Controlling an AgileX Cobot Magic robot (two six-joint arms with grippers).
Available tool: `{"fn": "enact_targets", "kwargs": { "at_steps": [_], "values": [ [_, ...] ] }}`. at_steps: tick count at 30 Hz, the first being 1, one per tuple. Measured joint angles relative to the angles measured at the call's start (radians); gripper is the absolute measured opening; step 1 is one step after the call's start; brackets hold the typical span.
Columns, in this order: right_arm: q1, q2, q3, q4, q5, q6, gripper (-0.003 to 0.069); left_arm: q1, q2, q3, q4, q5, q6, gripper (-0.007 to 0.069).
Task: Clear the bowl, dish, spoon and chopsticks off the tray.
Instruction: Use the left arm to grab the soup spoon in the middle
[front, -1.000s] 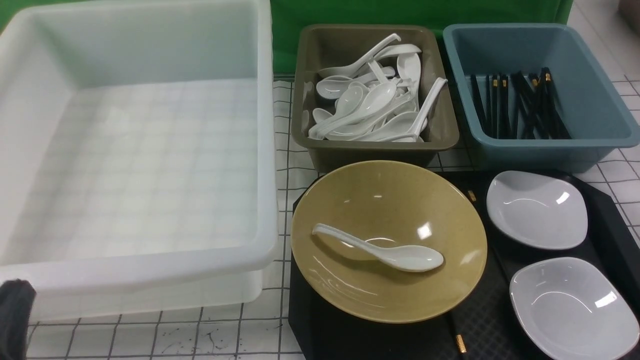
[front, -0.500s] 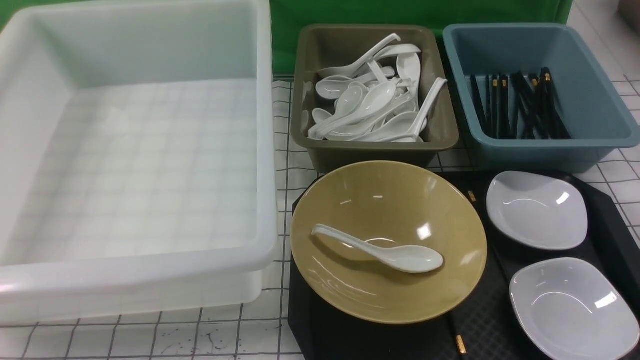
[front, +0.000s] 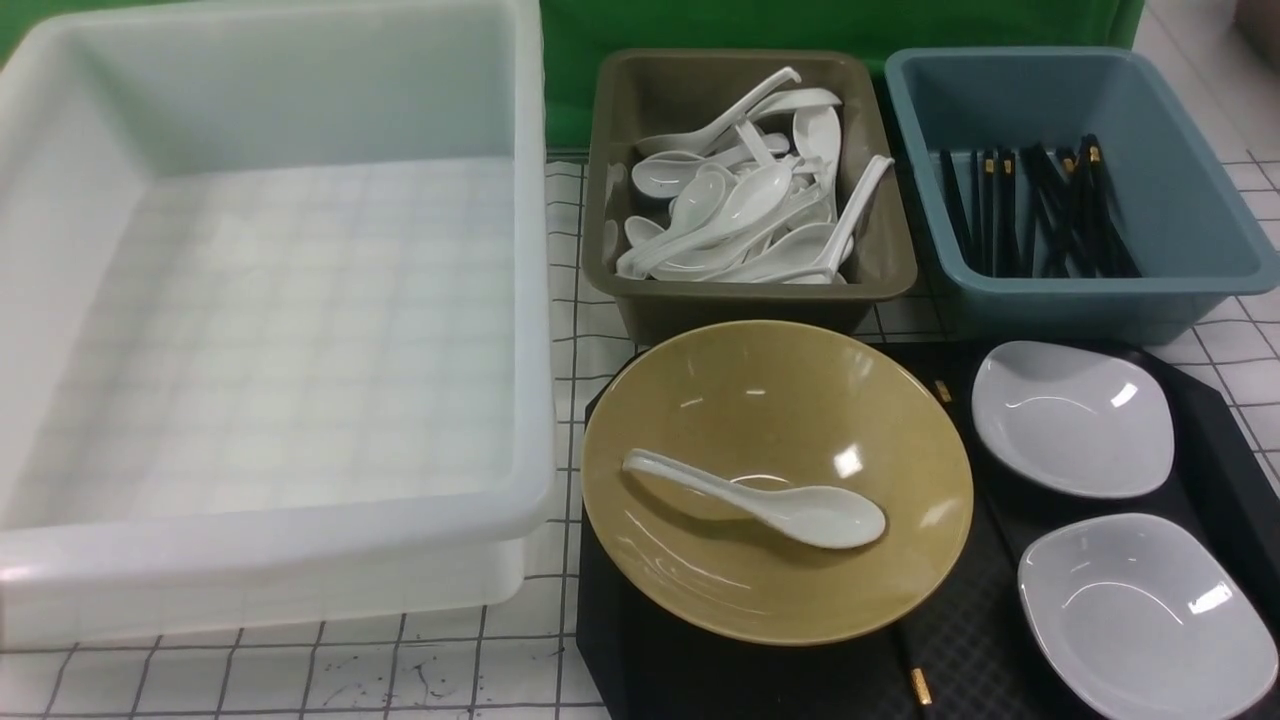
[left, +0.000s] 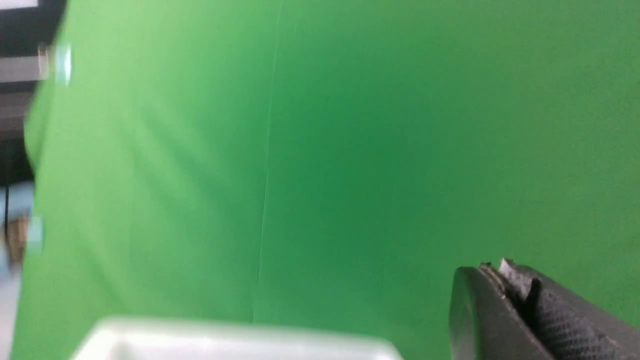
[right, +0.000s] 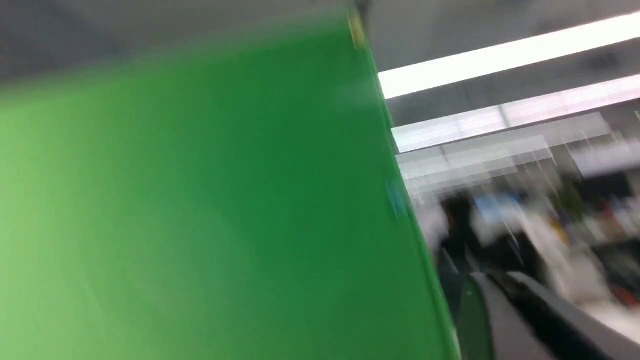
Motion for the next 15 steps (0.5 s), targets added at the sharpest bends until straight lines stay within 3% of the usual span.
{"fn": "enact_targets", "kwargs": {
  "at_steps": [2, 6, 9, 15],
  "values": [
    [0.0, 0.1, -0.001, 0.0, 0.15, -0.157, 0.0037, -0.054, 0.152, -0.058, -0.006, 0.151, -0.015, -0.0011],
    [0.017, 0.208, -0.015, 0.004, 0.35, -0.245, 0.0037, -0.177, 0.351, -0.157, -0.051, 0.376, 0.032, -0.0011],
    [0.074, 0.323, -0.061, 0.046, 0.559, -0.279, 0.0037, -0.358, 0.535, -0.305, -0.146, 0.579, 0.208, -0.0011],
    [0.186, 0.487, -0.071, 0.155, 0.733, -0.449, 0.0037, -0.541, 0.811, -0.55, -0.292, 0.748, 0.408, -0.0003]
  ]
}}
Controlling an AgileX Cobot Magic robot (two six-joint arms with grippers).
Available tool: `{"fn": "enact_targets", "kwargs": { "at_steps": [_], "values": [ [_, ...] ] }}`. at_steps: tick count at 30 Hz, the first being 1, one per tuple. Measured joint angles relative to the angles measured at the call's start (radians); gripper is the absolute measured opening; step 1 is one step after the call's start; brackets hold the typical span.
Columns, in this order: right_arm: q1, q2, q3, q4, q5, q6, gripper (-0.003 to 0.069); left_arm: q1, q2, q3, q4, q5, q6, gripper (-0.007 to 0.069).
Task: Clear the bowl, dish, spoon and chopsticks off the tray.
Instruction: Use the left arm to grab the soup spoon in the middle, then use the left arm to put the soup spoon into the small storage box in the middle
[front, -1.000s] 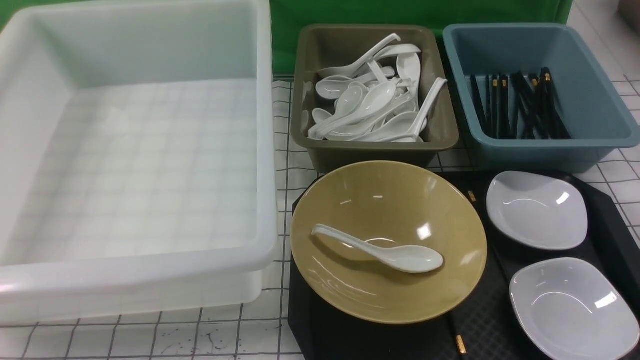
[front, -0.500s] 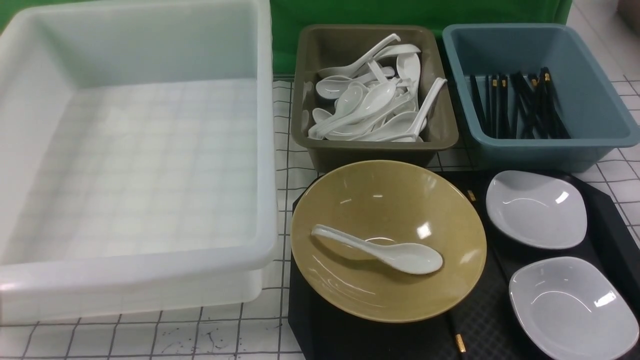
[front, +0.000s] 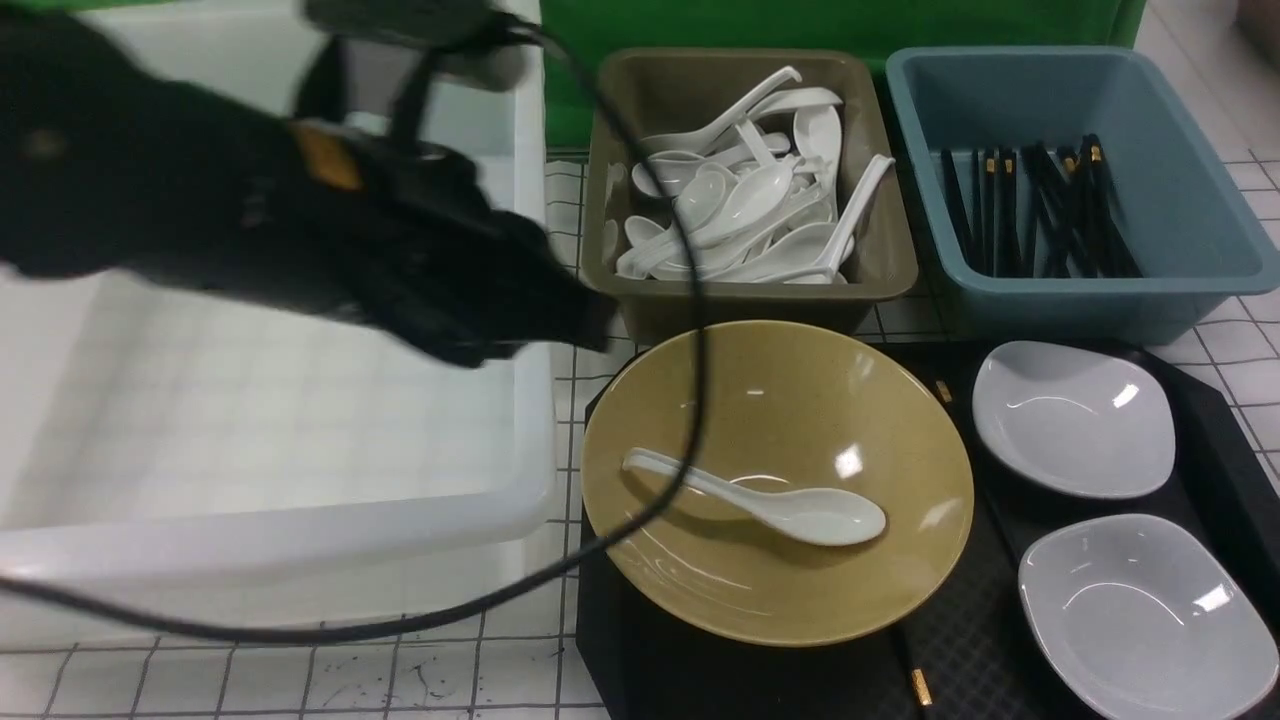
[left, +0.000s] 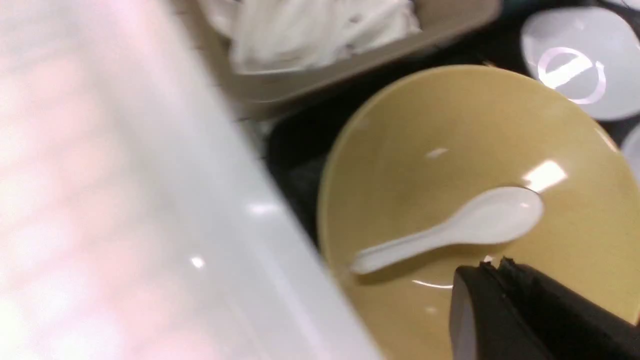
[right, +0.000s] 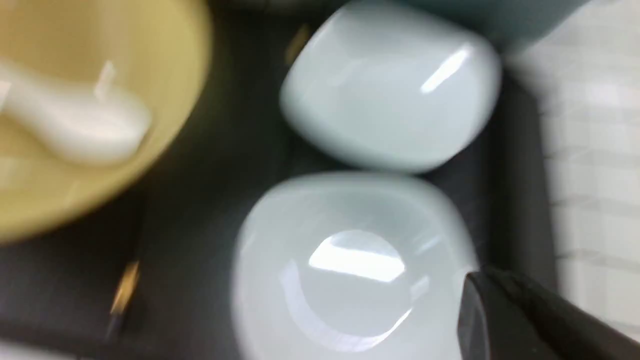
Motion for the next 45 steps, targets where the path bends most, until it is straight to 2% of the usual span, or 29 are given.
{"fn": "enact_targets", "kwargs": {
  "at_steps": [5, 7, 12, 15, 17, 21, 23, 24, 25, 27, 34, 37, 39, 45],
  "values": [
    [0.1, 0.087, 0.0, 0.026, -0.014, -0.058, 0.0037, -0.101, 0.234, -0.18, 0.025, 0.098, 0.153, 0.0069],
    [0.124, 0.095, 0.0, 0.028, -0.033, -0.059, 0.0037, -0.134, 0.297, -0.222, 0.048, 0.121, 0.233, 0.0131],
    [0.155, 0.098, 0.0, 0.03, -0.045, -0.06, 0.0037, -0.19, 0.44, -0.257, 0.133, 0.135, 0.507, 0.0353],
    [0.157, 0.098, 0.0, 0.031, -0.045, -0.06, 0.0037, -0.192, 0.51, -0.257, 0.179, 0.136, 0.588, 0.0413],
    [0.158, 0.098, 0.0, 0.031, -0.046, -0.06, 0.0037, -0.192, 0.548, -0.257, 0.205, 0.136, 0.605, 0.0423],
    [0.158, 0.098, 0.0, 0.047, -0.048, -0.06, 0.0037, -0.192, 0.608, -0.257, 0.253, 0.135, 0.621, 0.0376],
    [0.158, 0.098, 0.0, 0.055, -0.05, -0.06, 0.0037, -0.192, 0.622, -0.257, 0.264, 0.134, 0.622, 0.0281],
    [0.158, 0.098, 0.0, 0.055, -0.05, -0.06, 0.0037, -0.192, 0.624, -0.257, 0.265, 0.134, 0.622, 0.0258],
    [0.158, 0.098, 0.0, 0.056, -0.051, -0.06, 0.0037, -0.192, 0.625, -0.257, 0.265, 0.126, 0.622, 0.016],
    [0.158, 0.098, 0.0, 0.057, -0.052, -0.06, 0.0037, -0.192, 0.624, -0.259, 0.265, 0.124, 0.611, 0.0071],
    [0.158, 0.098, 0.0, 0.059, -0.067, -0.06, 0.0038, -0.191, 0.562, -0.333, 0.255, 0.137, 0.507, 0.006],
    [0.158, 0.098, 0.0, 0.059, -0.07, -0.06, 0.0038, -0.181, 0.538, -0.395, 0.259, 0.091, 0.482, 0.006],
    [0.158, 0.098, 0.0, 0.061, -0.074, -0.06, 0.0038, -0.166, 0.535, -0.428, 0.261, -0.002, 0.453, 0.006],
    [0.158, 0.098, 0.0, 0.076, -0.076, -0.06, 0.0038, -0.054, 0.598, -0.455, 0.265, -0.47, 0.278, 0.0066]
  ]
}}
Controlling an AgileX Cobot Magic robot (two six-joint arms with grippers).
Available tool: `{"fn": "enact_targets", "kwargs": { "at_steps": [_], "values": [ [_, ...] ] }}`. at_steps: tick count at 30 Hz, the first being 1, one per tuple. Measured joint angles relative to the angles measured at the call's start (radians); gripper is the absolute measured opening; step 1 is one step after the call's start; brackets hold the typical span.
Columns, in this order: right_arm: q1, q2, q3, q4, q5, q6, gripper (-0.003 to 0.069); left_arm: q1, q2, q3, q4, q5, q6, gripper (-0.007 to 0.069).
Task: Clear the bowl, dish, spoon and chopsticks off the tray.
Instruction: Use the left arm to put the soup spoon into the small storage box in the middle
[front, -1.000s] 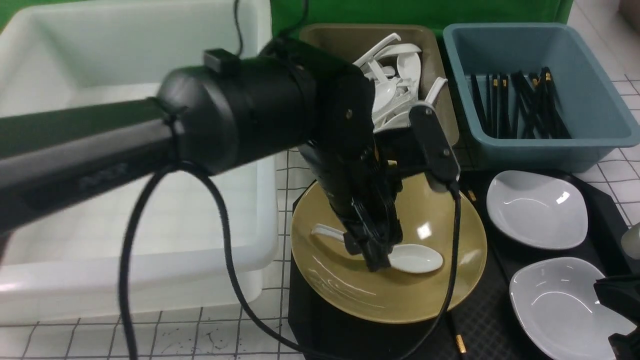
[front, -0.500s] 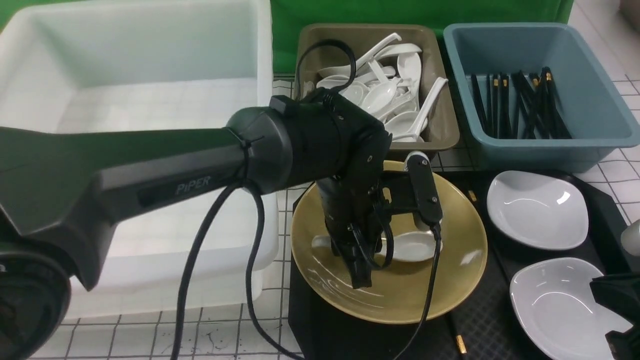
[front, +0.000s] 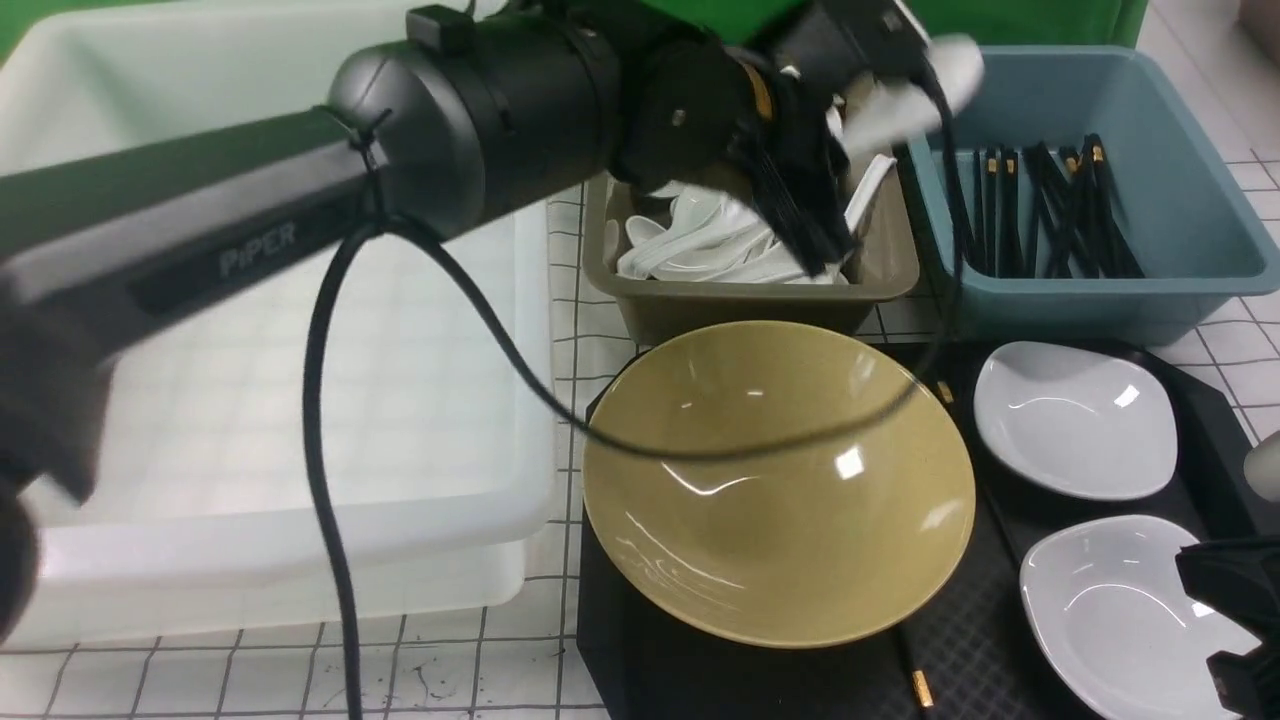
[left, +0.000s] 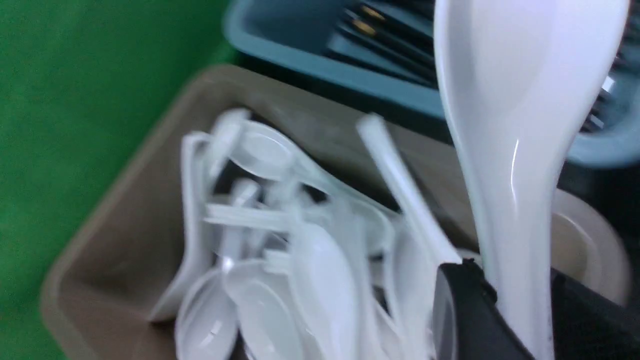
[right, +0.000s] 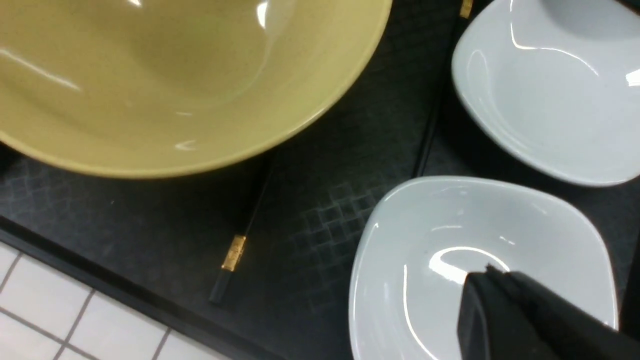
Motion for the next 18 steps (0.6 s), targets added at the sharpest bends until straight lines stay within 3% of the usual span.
{"fn": "enact_targets", "kwargs": {
  "at_steps": [2, 5, 6, 7, 10, 12, 15, 18],
  "values": [
    [0.0, 0.0, 0.0, 0.001, -0.001, 0.0, 0.0038, 0.022, 0.025, -0.001, 0.001, -0.045, -0.038, 0.0082],
    [0.0, 0.0, 0.0, 0.002, -0.005, 0.0, 0.0038, 0.063, 0.086, -0.013, 0.008, -0.068, -0.131, 0.0204],
    [0.0, 0.0, 0.0, 0.002, -0.005, 0.0, 0.0038, 0.064, 0.088, -0.013, 0.009, -0.064, -0.134, 0.0214],
    [0.0, 0.002, 0.0, 0.003, -0.005, 0.0, 0.0038, 0.071, 0.097, -0.023, 0.015, -0.022, -0.159, 0.0293],
    [0.0, 0.001, 0.0, 0.003, -0.005, 0.0, 0.0038, 0.073, 0.093, -0.066, 0.016, 0.147, -0.206, 0.0409],
    [0.0, 0.001, 0.0, 0.003, -0.005, 0.0, 0.0038, 0.066, 0.084, -0.123, -0.001, 0.407, -0.243, 0.0475],
    [0.0, 0.001, 0.0, 0.01, -0.005, 0.0, 0.0038, 0.042, 0.077, -0.182, -0.011, 0.694, -0.263, 0.051],
    [0.0, 0.001, 0.0, 0.016, -0.009, 0.0, 0.0038, 0.01, 0.08, -0.193, -0.006, 0.847, -0.263, 0.0514]
  ]
}}
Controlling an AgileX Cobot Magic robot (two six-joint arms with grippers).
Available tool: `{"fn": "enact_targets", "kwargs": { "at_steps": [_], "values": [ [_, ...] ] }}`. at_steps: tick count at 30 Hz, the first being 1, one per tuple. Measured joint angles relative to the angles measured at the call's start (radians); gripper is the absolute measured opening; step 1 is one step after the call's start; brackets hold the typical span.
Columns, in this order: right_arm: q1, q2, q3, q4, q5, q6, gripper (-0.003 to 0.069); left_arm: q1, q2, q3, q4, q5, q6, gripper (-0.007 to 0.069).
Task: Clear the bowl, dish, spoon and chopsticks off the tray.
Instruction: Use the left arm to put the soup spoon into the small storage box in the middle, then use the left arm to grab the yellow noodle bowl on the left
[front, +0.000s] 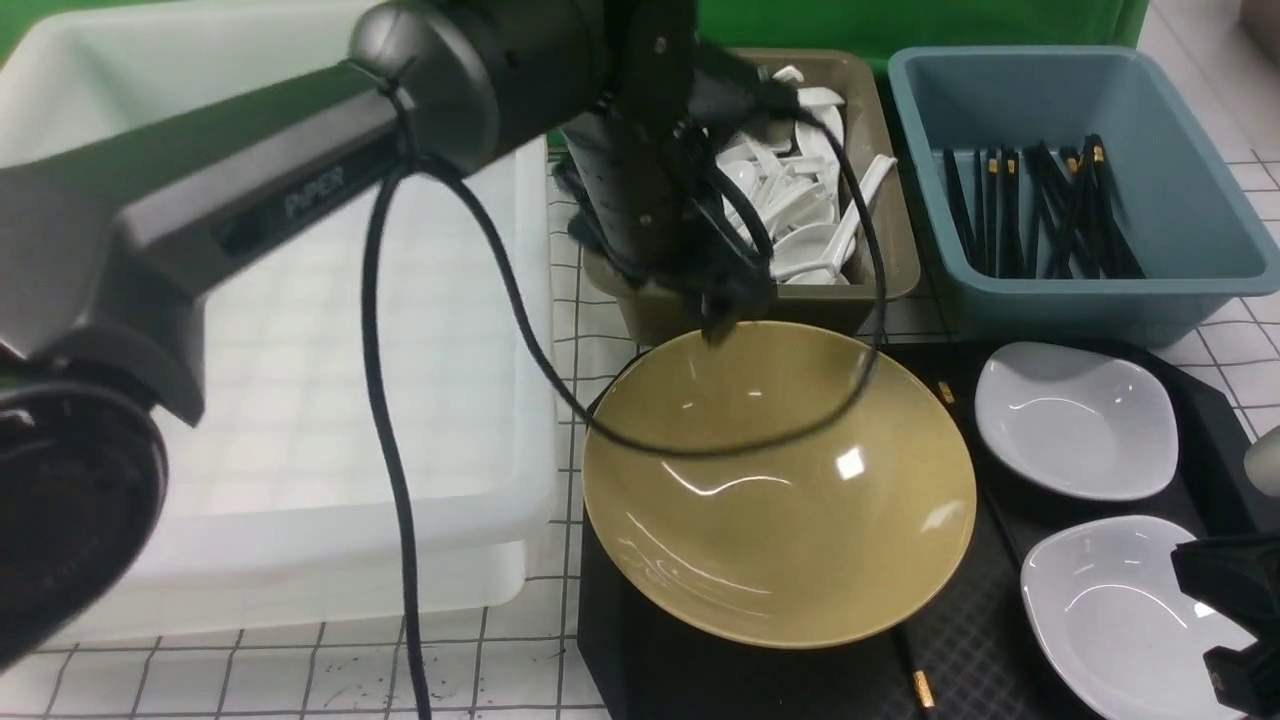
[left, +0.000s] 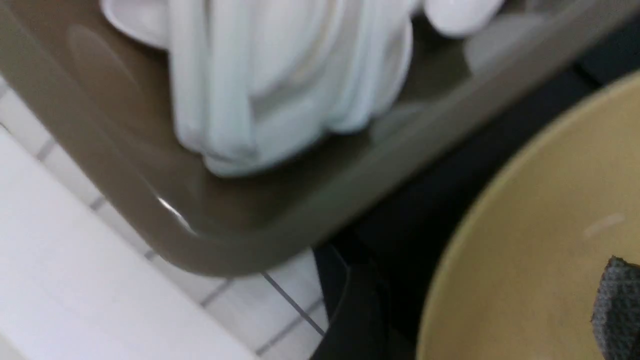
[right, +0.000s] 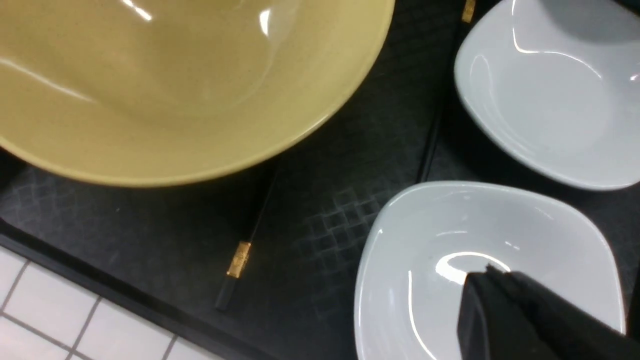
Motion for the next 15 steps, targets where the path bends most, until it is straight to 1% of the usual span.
{"fn": "enact_targets", "kwargs": {
  "at_steps": [2, 5, 9, 10, 11, 12, 15],
  "values": [
    [0.0, 0.0, 0.0, 0.006, -0.005, 0.001, 0.0038, -0.019, 0.016, -0.002, 0.015, 0.025, 0.0, 0.0514],
    [0.0, 0.0, 0.0, 0.019, -0.007, 0.001, 0.0038, -0.025, 0.047, -0.005, 0.028, 0.011, -0.005, 0.0514],
    [0.0, 0.0, 0.0, 0.024, -0.007, 0.001, 0.0038, -0.025, 0.082, -0.005, 0.027, 0.027, -0.013, 0.049],
    [0.0, 0.0, 0.0, 0.027, -0.007, 0.001, 0.0038, -0.025, 0.101, -0.005, 0.015, 0.043, -0.003, 0.044],
    [0.0, 0.0, 0.0, 0.027, -0.007, 0.001, 0.0038, -0.025, 0.111, -0.005, 0.01, 0.051, 0.01, 0.0405],
    [0.0, 0.0, 0.0, 0.027, -0.007, 0.001, 0.0038, -0.025, 0.111, -0.005, 0.008, 0.052, 0.01, 0.0405],
    [0.0, 0.0, 0.0, 0.028, -0.007, 0.001, 0.0038, -0.024, 0.138, -0.006, -0.012, 0.064, 0.094, 0.0247]
  ]
}}
